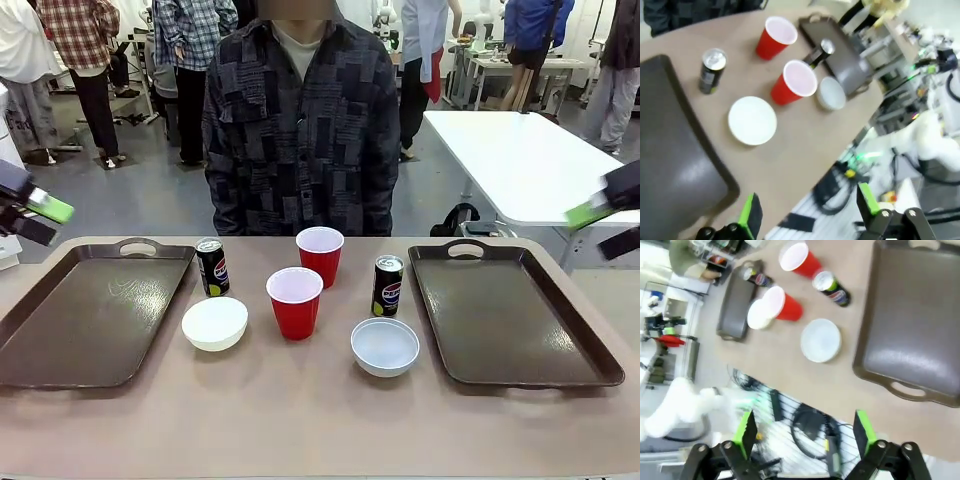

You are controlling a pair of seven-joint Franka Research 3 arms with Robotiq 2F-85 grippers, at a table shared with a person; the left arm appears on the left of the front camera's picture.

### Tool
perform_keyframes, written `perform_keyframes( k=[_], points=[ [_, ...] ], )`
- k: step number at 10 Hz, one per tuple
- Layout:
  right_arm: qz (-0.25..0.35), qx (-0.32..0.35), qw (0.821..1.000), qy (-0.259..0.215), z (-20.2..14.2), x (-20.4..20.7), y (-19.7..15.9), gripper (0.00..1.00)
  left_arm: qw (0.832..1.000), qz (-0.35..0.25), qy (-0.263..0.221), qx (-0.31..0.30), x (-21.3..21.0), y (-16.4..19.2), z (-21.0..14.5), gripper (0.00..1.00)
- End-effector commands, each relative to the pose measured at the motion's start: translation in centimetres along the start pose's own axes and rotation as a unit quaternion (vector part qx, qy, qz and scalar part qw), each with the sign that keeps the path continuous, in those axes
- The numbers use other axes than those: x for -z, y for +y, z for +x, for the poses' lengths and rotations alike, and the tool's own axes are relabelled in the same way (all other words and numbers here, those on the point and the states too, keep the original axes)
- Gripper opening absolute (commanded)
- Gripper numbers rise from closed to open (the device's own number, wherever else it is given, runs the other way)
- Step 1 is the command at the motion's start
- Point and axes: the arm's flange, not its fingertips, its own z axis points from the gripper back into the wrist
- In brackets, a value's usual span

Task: Prepare tableware on both trays.
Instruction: Pick up a Picnic Bowl from the table and place it on a Handle tray.

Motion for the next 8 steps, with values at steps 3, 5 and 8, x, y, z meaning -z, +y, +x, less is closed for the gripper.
perform_keyframes(
  k=[3, 5, 8],
  points=[
    [0.119, 0.077, 0.985, -0.097, -3.6, -8.0, -7.2, 1.00, 0.993, -0.009, -0.068, -0.097, -5.7, 4.5, -1.8, 1.00],
    [0.129, 0.120, 0.982, -0.072, -3.9, -8.9, -10.3, 1.00, 0.988, 0.015, -0.083, -0.132, -7.5, 6.8, -2.7, 1.00],
    [0.135, 0.183, 0.974, 0.004, -3.9, -8.3, -14.4, 1.00, 0.979, 0.022, -0.095, -0.177, -8.5, 10.4, -4.1, 1.00]
  ],
)
